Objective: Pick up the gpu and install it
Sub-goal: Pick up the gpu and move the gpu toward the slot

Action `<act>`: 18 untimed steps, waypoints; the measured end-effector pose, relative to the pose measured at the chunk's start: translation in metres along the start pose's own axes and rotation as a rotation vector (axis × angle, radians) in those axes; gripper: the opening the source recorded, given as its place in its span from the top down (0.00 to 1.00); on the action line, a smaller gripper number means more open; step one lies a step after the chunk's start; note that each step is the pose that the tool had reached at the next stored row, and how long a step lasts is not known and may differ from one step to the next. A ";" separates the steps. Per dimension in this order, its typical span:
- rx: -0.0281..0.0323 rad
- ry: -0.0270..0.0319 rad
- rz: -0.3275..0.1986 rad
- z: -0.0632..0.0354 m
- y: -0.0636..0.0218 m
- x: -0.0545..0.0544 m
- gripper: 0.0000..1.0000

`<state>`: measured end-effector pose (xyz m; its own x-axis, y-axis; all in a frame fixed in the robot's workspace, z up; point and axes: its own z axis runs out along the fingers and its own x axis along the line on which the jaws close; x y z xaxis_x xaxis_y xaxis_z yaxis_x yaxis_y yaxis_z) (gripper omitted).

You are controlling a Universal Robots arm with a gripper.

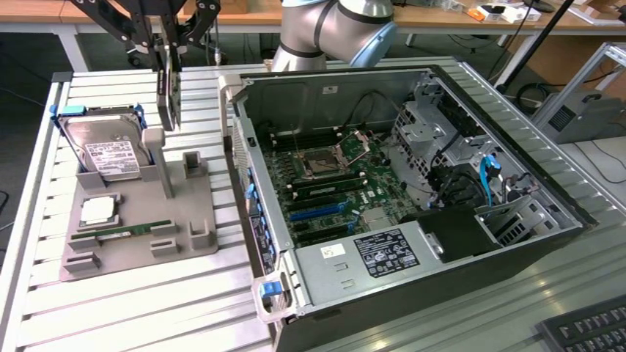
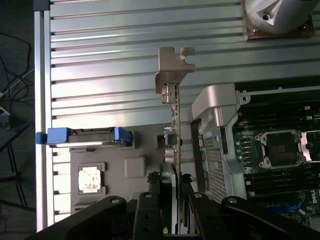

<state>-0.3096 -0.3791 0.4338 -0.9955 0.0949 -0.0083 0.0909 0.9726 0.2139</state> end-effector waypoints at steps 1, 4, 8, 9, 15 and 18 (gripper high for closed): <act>-0.0012 0.0002 0.000 -0.0002 0.0000 0.000 0.74; -0.0055 0.0005 0.000 -0.0009 0.0001 0.000 0.74; -0.0107 0.0010 0.000 -0.0018 0.0001 0.000 0.74; -0.0120 0.0011 0.000 -0.0021 0.0002 0.000 0.74; -0.0223 0.0019 0.001 -0.0058 0.0009 0.000 0.74; -0.0233 0.0021 0.001 -0.0059 0.0009 0.000 0.74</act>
<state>-0.3096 -0.3795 0.4398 -0.9955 0.0950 -0.0061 0.0909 0.9673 0.2366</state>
